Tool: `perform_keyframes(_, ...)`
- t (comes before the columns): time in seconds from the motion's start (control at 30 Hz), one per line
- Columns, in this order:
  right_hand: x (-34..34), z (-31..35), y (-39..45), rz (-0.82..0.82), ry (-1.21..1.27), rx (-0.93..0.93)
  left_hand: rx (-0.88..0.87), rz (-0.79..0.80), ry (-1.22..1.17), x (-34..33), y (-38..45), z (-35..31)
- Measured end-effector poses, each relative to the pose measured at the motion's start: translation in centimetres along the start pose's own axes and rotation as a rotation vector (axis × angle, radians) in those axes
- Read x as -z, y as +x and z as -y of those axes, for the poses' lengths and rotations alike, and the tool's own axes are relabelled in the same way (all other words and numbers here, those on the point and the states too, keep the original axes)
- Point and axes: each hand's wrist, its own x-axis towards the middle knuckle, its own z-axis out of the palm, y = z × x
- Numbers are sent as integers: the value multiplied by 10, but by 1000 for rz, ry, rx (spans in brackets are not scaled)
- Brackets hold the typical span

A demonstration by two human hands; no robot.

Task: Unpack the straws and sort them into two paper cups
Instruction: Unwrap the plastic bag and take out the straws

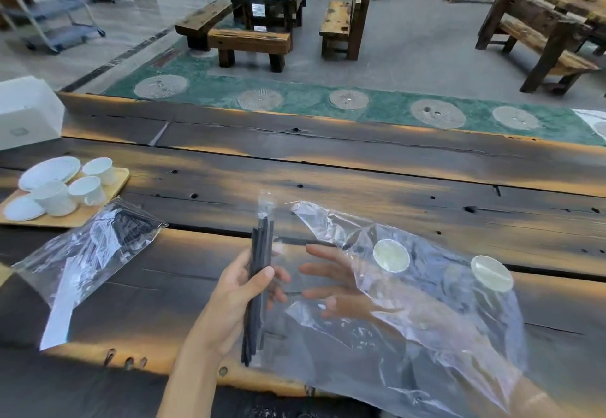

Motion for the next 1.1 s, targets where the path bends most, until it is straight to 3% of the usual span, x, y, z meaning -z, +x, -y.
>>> perform_keyframes(0.23,-30,14,1,-257,29,176,85,-98,-114,-17,-3,-1)
perform_keyframes(0.4,-46,18,6,-251,-18,228,24,-72,-54,-25,-9,-6)
perform_keyframes(0.6,-49,10,12,-293,-55,261,-39,-273,14,-25,-4,8)
perform_keyframes(0.77,-51,10,12,-354,-51,252,-118,-252,209,-28,-5,7)
perform_keyframes(0.93,-46,11,11,-301,-71,205,-116,-241,257,-36,-4,7)
perform_keyframes(1.1,-45,14,9,-254,100,162,-104,-227,213,-35,-2,7)
